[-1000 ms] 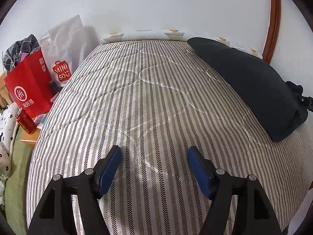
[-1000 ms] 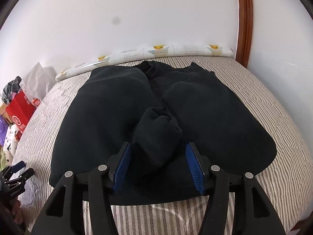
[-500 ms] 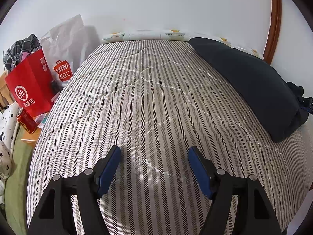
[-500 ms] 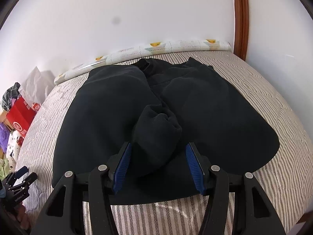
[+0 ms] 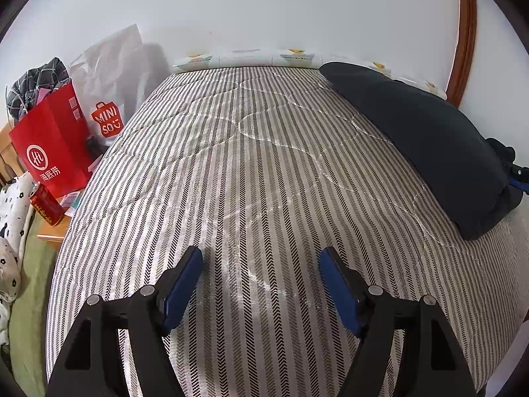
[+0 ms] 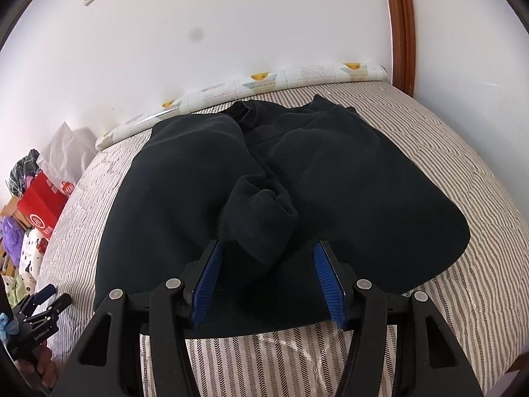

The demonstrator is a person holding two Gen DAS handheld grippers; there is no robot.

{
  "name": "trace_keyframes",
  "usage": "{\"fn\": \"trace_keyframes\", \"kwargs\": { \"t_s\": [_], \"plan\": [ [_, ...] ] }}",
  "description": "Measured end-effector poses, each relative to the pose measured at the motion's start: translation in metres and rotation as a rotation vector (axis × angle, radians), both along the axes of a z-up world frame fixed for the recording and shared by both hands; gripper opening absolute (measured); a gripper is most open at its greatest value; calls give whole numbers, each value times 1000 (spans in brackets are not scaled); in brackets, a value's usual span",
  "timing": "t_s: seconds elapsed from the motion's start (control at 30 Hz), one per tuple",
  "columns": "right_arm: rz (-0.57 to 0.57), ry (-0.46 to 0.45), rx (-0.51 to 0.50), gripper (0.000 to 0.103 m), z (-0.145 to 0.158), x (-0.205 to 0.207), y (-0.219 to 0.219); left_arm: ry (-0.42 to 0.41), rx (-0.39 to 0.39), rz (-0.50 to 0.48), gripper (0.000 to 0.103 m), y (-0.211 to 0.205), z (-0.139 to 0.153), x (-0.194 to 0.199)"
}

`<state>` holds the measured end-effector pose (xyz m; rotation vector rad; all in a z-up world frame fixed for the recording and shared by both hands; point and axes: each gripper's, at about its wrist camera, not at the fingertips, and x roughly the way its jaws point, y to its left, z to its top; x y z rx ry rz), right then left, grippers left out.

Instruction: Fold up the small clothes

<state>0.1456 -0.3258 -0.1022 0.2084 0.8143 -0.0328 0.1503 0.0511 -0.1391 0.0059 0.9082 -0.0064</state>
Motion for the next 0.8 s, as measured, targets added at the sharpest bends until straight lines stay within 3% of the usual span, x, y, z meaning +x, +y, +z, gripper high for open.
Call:
{"fn": "trace_keyframes", "kwargs": {
  "t_s": [0.8],
  "plan": [
    [-29, 2, 15, 57, 5, -3, -5, 3, -3, 2, 72, 2, 1, 0]
  ]
}}
